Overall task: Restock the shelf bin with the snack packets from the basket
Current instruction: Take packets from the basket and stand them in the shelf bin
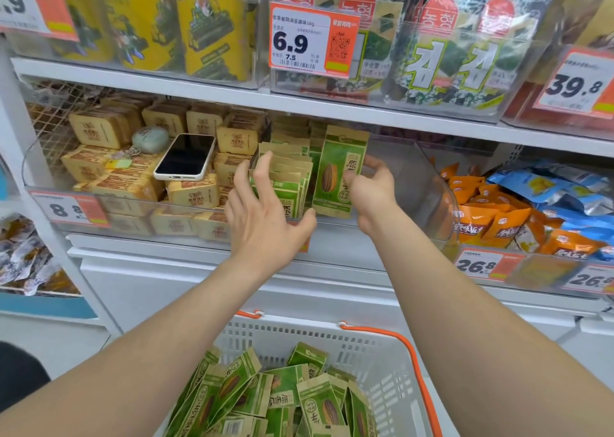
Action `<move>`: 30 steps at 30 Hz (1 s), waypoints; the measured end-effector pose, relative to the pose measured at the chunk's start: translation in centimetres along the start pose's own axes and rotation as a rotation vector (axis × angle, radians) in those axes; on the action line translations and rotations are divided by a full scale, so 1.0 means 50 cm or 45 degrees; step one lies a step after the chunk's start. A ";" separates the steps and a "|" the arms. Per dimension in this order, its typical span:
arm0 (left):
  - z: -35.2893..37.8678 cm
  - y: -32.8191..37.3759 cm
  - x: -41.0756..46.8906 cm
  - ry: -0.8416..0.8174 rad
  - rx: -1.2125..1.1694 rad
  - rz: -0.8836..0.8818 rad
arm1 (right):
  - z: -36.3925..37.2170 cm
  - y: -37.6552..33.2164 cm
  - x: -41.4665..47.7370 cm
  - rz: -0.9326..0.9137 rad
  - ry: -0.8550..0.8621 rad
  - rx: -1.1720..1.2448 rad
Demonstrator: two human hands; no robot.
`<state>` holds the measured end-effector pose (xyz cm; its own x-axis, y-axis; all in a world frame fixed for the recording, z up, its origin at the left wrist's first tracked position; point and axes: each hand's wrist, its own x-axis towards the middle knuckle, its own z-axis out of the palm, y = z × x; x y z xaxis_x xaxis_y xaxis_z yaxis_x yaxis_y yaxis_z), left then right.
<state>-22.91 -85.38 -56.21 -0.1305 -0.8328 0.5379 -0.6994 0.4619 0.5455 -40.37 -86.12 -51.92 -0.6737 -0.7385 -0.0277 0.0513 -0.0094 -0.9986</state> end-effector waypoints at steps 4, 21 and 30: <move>0.003 -0.007 0.001 0.022 -0.022 0.020 | 0.029 0.009 0.009 -0.091 -0.005 -0.369; -0.004 -0.011 -0.011 0.009 -0.006 0.076 | 0.026 0.001 -0.021 -0.117 0.190 -0.856; -0.030 -0.042 -0.040 0.407 0.221 0.690 | -0.035 0.034 -0.112 -1.055 0.164 -1.020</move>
<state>-20.13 -84.23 -57.49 -0.3000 -0.3516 0.8868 -0.6997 0.7130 0.0460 -37.78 -80.82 -53.52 -0.3549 -0.6312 0.6897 -0.8914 0.0059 -0.4533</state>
